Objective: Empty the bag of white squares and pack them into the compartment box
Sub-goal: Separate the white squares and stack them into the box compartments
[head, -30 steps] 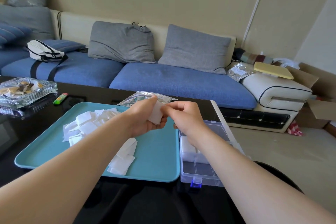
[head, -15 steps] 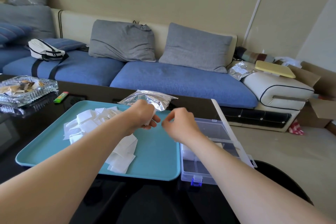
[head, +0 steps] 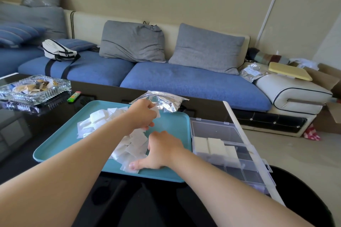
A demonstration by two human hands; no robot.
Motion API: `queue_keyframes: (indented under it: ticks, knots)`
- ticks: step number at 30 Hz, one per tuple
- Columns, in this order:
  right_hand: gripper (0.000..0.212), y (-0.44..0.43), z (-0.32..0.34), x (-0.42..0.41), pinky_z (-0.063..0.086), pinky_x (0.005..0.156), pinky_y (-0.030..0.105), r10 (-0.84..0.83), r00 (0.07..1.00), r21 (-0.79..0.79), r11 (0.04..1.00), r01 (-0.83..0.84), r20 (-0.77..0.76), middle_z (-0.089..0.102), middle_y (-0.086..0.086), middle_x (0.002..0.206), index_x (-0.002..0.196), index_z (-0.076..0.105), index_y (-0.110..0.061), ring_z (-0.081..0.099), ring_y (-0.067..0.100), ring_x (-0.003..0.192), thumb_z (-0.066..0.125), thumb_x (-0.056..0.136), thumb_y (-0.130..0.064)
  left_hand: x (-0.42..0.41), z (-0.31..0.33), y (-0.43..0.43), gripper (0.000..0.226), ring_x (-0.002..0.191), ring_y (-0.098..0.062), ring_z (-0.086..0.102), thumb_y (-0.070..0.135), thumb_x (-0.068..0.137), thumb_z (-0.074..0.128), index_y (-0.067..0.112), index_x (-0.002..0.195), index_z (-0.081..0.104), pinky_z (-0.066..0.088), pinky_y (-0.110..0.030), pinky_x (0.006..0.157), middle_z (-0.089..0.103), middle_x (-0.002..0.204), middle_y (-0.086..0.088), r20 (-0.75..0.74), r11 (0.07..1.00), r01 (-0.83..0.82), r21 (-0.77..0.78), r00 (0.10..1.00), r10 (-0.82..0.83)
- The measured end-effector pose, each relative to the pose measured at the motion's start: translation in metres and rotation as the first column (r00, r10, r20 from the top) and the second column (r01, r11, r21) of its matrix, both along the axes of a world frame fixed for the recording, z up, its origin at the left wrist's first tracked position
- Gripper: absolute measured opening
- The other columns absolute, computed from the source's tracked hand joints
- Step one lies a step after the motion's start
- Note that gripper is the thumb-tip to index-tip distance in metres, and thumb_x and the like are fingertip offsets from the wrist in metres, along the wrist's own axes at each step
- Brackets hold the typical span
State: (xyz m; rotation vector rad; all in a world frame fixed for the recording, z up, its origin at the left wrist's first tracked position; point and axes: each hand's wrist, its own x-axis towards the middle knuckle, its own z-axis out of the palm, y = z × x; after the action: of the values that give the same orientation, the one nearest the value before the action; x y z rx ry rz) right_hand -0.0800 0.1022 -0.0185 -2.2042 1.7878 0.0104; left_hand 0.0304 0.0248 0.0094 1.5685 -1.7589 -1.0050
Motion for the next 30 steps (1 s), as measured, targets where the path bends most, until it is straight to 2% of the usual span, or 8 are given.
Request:
queue_keyframes:
  ticks: [3, 6, 9, 13, 18, 23, 27, 30]
  knots:
    - [0.066, -0.006, 0.009, -0.003, 0.030, 0.053, 0.034, 0.021, 1.000, 0.086, 0.996, -0.022, 0.013, 0.040, -0.001, 0.067, 0.068, 0.034, -0.019, 0.039, 0.017, 0.061, 0.086, 0.078, -0.057, 0.004, 0.001, 0.002, 0.021, 0.071, -0.020, 0.072, 0.007, 0.098, 0.048, 0.005, 0.107, 0.067, 0.063, -0.038, 0.070, 0.073, 0.100, -0.012, 0.013, 1.000, 0.025, 0.009, 1.000, -0.025]
    - [0.054, -0.010, 0.016, -0.007, 0.040, 0.055, 0.030, -0.013, 0.999, 0.182, 0.983, 0.019, -0.035, 0.056, 0.005, 0.072, 0.077, 0.050, -0.012, 0.052, 0.022, 0.062, 0.090, 0.078, -0.048, 0.006, 0.001, 0.004, 0.018, 0.069, -0.021, 0.069, 0.007, 0.098, 0.051, 0.003, 0.105, 0.067, 0.061, -0.035, 0.069, 0.075, 0.098, -0.013, 0.023, 0.998, 0.059, 0.020, 0.998, -0.060]
    - [0.042, -0.018, 0.014, -0.016, 0.047, 0.051, 0.025, -0.128, 0.992, 0.199, 0.972, 0.128, -0.013, 0.060, 0.007, 0.061, 0.079, 0.058, -0.009, 0.055, 0.021, 0.047, 0.092, 0.073, -0.032, 0.006, 0.000, 0.003, 0.018, 0.073, -0.023, 0.069, 0.011, 0.100, 0.049, 0.006, 0.108, 0.064, 0.062, -0.039, 0.077, 0.075, 0.100, -0.014, 0.038, 0.995, 0.083, 0.052, 0.996, -0.085]
    - [0.036, -0.019, 0.016, -0.037, 0.064, 0.067, 0.034, -0.324, 0.925, 0.251, 0.929, 0.272, 0.199, 0.070, 0.012, 0.071, 0.114, 0.070, -0.001, 0.065, 0.023, 0.054, 0.084, 0.081, -0.004, 0.004, 0.001, 0.005, 0.021, 0.086, -0.029, 0.074, 0.008, 0.102, 0.040, 0.009, 0.111, 0.059, 0.063, -0.046, 0.085, 0.075, 0.104, -0.013, 0.074, 0.989, 0.113, 0.100, 0.990, -0.121]
    - [0.045, -0.017, 0.019, -0.065, 0.058, 0.054, 0.025, -0.338, 0.856, 0.257, 0.933, 0.251, 0.391, 0.076, 0.014, 0.075, 0.125, 0.060, -0.006, 0.066, 0.015, 0.047, 0.083, 0.087, -0.007, -0.002, 0.001, 0.004, 0.016, 0.076, -0.016, 0.071, 0.010, 0.100, 0.051, 0.009, 0.105, 0.066, 0.056, -0.024, 0.058, 0.080, 0.091, 0.000, 0.102, 0.987, 0.132, 0.088, 0.985, -0.141]
    - [0.053, -0.014, 0.028, -0.081, 0.064, 0.065, 0.033, -0.333, 0.785, 0.332, 0.927, 0.172, 0.523, 0.077, 0.020, 0.088, 0.130, 0.052, -0.007, 0.073, 0.023, 0.062, 0.083, 0.088, -0.001, -0.007, 0.001, 0.006, 0.012, 0.079, -0.018, 0.068, 0.018, 0.096, 0.062, 0.018, 0.099, 0.073, 0.054, -0.029, 0.069, 0.079, 0.097, -0.004, 0.048, 0.979, 0.186, 0.085, 0.981, -0.190]
    - [0.034, -0.012, 0.034, -0.089, 0.061, 0.060, 0.030, -0.297, 0.760, 0.254, 0.951, 0.178, 0.578, 0.078, 0.014, 0.087, 0.117, 0.063, -0.009, 0.075, 0.022, 0.064, 0.082, 0.090, -0.005, -0.009, -0.001, 0.005, 0.019, 0.080, -0.018, 0.072, 0.011, 0.099, 0.056, 0.018, 0.103, 0.073, 0.054, -0.029, 0.069, 0.079, 0.098, -0.006, -0.006, 0.977, 0.194, 0.088, 0.981, -0.194]
    - [0.013, -0.013, 0.035, -0.091, 0.061, 0.058, 0.029, -0.286, 0.669, 0.142, 0.954, 0.262, 0.686, 0.080, 0.007, 0.084, 0.102, 0.073, -0.008, 0.077, 0.024, 0.066, 0.079, 0.091, -0.006, -0.010, -0.002, 0.004, 0.033, 0.092, -0.028, 0.075, -0.001, 0.098, 0.045, 0.017, 0.109, 0.071, 0.062, -0.037, 0.079, 0.075, 0.106, -0.015, -0.069, 0.972, 0.199, 0.125, 0.979, -0.192]
